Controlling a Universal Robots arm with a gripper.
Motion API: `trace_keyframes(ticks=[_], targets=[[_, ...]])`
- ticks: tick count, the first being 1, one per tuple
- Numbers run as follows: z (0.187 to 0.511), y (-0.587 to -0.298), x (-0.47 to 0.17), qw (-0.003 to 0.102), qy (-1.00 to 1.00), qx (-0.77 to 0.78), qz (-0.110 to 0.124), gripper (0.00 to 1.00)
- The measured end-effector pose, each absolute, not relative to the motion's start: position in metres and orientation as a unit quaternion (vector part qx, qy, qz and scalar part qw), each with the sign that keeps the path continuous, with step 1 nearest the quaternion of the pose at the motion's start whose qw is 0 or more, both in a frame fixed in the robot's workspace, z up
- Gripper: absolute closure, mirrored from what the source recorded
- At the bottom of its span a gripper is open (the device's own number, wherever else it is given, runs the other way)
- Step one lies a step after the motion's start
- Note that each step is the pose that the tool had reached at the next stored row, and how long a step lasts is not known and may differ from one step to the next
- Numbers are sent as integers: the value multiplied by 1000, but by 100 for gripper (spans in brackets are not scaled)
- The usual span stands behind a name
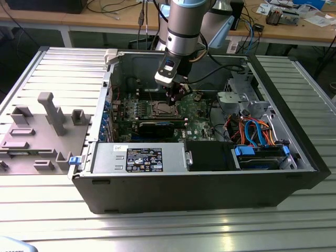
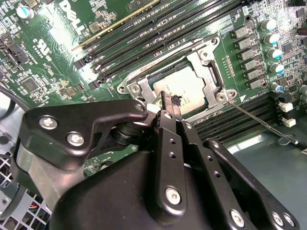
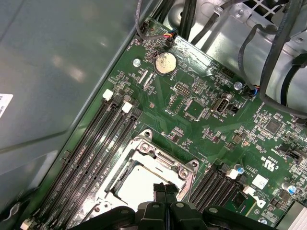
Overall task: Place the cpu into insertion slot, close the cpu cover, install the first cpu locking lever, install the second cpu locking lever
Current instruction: 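Install the first cpu locking lever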
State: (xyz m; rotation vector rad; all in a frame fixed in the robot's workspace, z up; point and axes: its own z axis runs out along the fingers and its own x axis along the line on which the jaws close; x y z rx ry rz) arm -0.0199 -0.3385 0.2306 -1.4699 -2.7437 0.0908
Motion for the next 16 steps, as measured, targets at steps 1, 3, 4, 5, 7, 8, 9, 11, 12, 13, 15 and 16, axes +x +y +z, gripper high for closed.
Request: trace_keyframes(ticks=[1, 3, 4, 5, 7, 8, 9, 11, 12, 13, 15, 16], targets=[[231, -339, -20, 14, -881, -472, 29, 89], [231, -339, -20, 14, -881, -471, 29, 89], [231, -339, -20, 14, -881, -471, 29, 89], [231, -339, -20, 14, -882, -471, 29, 89], [231, -339, -20, 14, -882, -470, 29, 89], [231, -339, -20, 14, -882, -470, 29, 89], [231, -339, -20, 14, -882, -470, 29, 89], [231, -339, -20, 14, -883, -469, 29, 89], [231, -339, -20, 14, -883, -469, 29, 89], [231, -339, -20, 14, -883, -468, 29, 89], [230, -339, -20, 14, -883, -468, 29, 89], [230, -339, -20, 14, -883, -467, 29, 89]])
